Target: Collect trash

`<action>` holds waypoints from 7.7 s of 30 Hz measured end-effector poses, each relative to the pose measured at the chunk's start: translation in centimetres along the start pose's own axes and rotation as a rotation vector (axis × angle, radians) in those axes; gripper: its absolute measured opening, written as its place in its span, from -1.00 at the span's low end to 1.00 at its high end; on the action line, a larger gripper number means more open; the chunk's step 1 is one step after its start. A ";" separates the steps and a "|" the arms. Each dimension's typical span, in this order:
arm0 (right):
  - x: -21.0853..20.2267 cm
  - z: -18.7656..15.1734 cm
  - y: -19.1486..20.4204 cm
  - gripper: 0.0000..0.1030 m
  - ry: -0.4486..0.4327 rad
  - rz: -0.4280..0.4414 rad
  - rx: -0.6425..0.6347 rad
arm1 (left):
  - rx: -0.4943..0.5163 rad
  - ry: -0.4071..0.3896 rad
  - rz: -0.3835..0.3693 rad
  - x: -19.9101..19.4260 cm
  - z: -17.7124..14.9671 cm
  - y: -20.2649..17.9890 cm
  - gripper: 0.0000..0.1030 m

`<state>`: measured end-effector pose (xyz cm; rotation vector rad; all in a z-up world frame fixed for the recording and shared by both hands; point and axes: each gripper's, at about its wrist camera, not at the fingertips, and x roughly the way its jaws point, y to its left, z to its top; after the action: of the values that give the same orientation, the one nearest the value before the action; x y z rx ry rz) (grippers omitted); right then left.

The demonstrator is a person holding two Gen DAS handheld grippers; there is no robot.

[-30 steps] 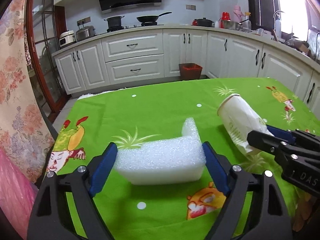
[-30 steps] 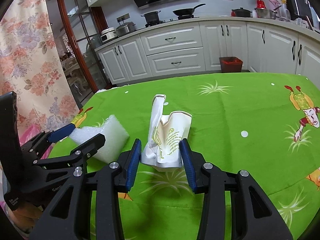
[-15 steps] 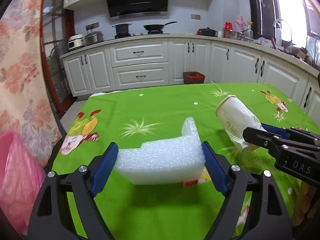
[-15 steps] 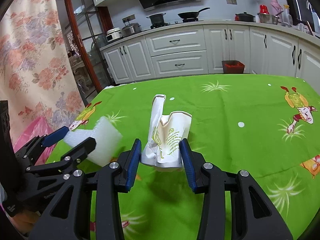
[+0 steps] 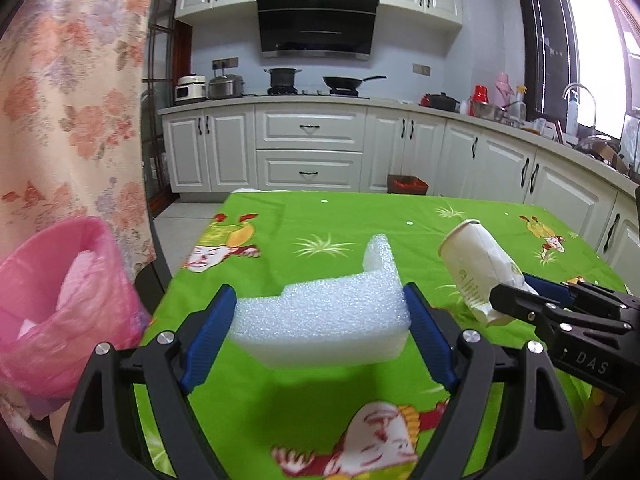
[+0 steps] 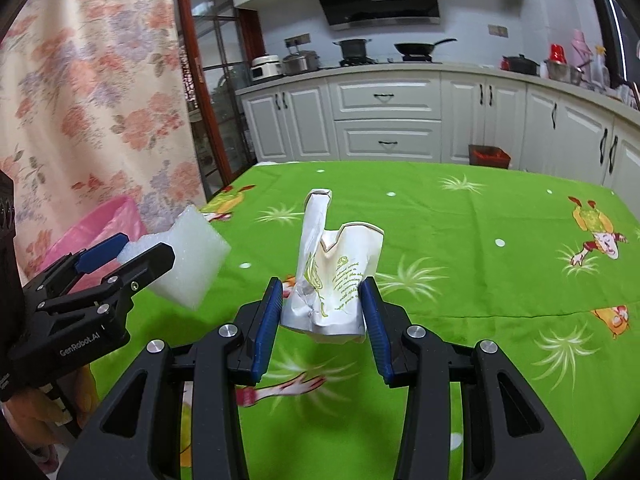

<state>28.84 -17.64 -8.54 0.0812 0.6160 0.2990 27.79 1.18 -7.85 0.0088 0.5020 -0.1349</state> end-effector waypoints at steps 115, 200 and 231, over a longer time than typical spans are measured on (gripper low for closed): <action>5.8 7.1 23.8 0.28 -0.041 0.593 -0.334 | -0.252 -0.091 0.417 -9.9 3.5 24.4 0.75; -11.5 -0.9 20.9 0.64 -0.196 0.322 -0.267 | -0.194 -0.151 0.478 -27.5 -3.9 13.1 0.91; -11.6 -1.2 20.9 0.64 -0.198 0.326 -0.268 | -0.178 -0.141 0.465 -27.0 -4.1 13.2 0.91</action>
<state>13.92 -1.17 0.40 -0.0471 0.3598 0.6780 4.11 17.82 1.18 -0.0580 0.3583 0.3627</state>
